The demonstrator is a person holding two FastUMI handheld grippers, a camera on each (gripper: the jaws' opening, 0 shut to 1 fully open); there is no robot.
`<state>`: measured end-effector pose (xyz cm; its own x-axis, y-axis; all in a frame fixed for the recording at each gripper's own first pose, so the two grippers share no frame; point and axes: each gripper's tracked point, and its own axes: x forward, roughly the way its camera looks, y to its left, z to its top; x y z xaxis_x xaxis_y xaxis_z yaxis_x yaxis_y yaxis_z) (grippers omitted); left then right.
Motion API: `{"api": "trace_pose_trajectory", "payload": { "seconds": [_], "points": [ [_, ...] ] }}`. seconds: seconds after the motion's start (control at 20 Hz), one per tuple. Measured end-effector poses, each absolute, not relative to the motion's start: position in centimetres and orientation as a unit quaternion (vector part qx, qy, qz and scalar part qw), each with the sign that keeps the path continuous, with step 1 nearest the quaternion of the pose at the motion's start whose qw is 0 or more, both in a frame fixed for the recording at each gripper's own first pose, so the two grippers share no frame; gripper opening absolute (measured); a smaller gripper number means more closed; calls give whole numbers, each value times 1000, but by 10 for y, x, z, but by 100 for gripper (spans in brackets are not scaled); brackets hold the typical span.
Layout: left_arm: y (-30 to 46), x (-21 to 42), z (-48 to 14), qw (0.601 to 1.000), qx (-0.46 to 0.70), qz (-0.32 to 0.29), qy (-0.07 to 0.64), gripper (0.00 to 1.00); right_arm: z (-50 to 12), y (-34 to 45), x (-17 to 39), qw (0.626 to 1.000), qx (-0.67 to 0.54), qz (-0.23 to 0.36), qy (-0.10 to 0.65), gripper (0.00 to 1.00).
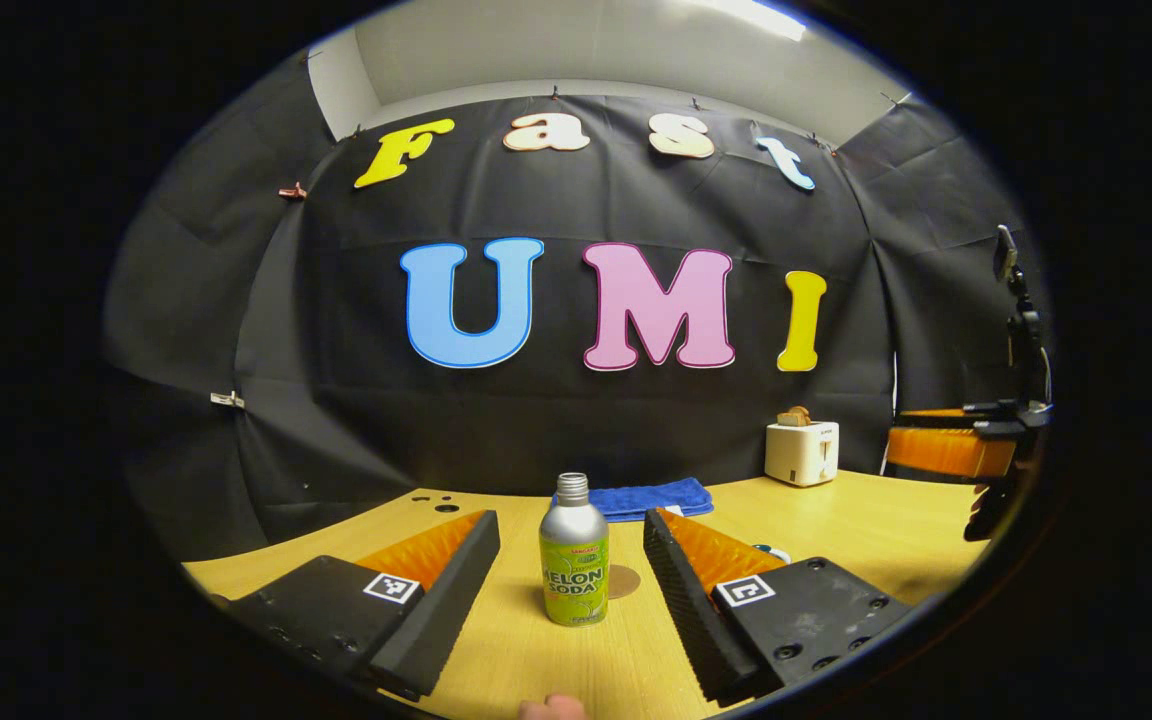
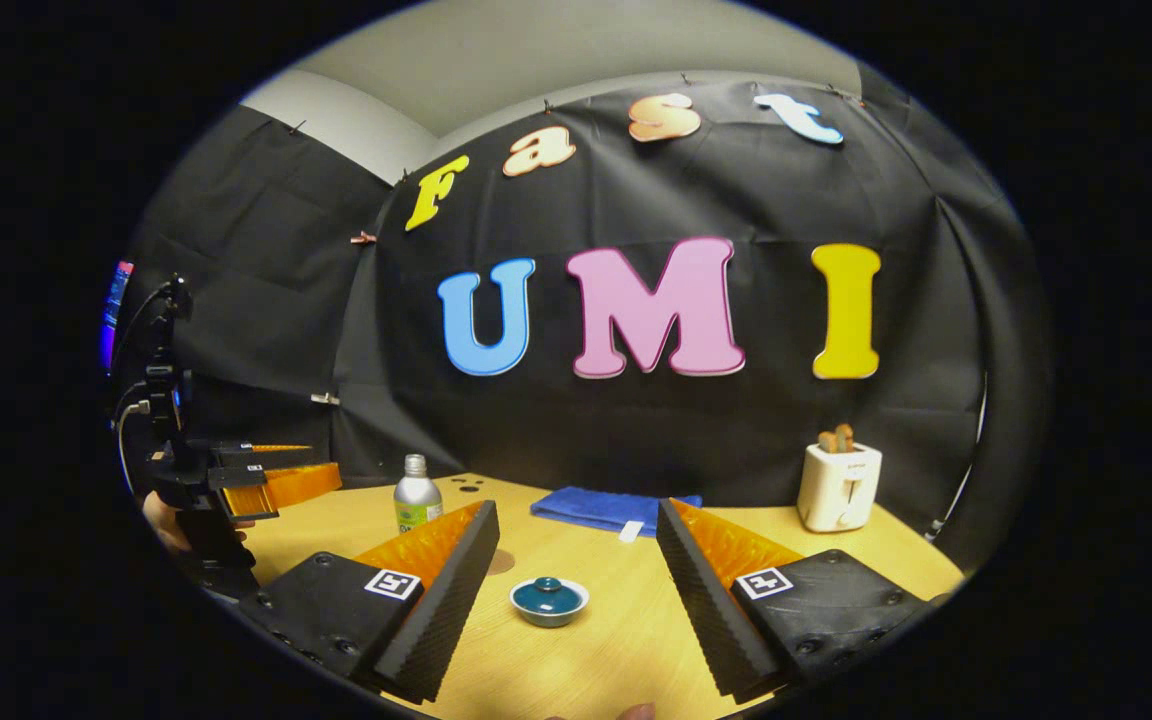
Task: Open the teacup lid with one hand, grasp the water bottle and pour water into the teacup with the other hand; after pouring, place the water bottle on the coaster and then close the teacup lid.
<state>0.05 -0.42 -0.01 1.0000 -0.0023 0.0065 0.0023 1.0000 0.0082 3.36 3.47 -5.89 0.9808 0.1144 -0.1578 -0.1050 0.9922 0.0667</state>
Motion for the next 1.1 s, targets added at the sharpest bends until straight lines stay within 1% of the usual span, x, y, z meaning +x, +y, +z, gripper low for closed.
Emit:
{"api": "trace_pose_trajectory", "payload": {
  "seconds": [0.15, 0.4, 0.45, 0.5, 0.55, 0.8, 0.85, 0.95, 1.05, 1.1],
  "points": [
    [-2, 1, -2, 1000, 7, -1, -2, 92, -98, 43, 63, 989, 16, 58, 132, 98],
    [8, 5, -12, 1000, 3, 5, 10, 92, -159, 55, 91, 977, 25, 60, 203, 93],
    [9, 6, -14, 1000, 1, 6, 14, 92, -166, 57, 96, 975, 30, 61, 212, 91],
    [12, 8, -18, 1000, -1, 7, 18, 92, -172, 59, 99, 973, 37, 61, 219, 86],
    [13, 9, -20, 1000, -2, 8, 21, 92, -179, 59, 103, 971, 42, 61, 226, 83],
    [19, 11, -23, 1000, -5, 14, 26, 92, -204, 63, 106, 963, 43, 65, 259, 78],
    [19, 11, -23, 1000, -3, 15, 25, 92, -207, 63, 107, 961, 44, 67, 265, 67],
    [19, 11, -22, 1000, -4, 15, 26, 92, -213, 64, 106, 958, 47, 71, 276, 54],
    [18, 12, -24, 999, -6, 14, 28, 92, -216, 63, 112, 960, 47, 66, 267, 47],
    [17, 12, -25, 999, -7, 13, 30, 92, -210, 62, 110, 960, 48, 68, 267, 37]
  ]
}}
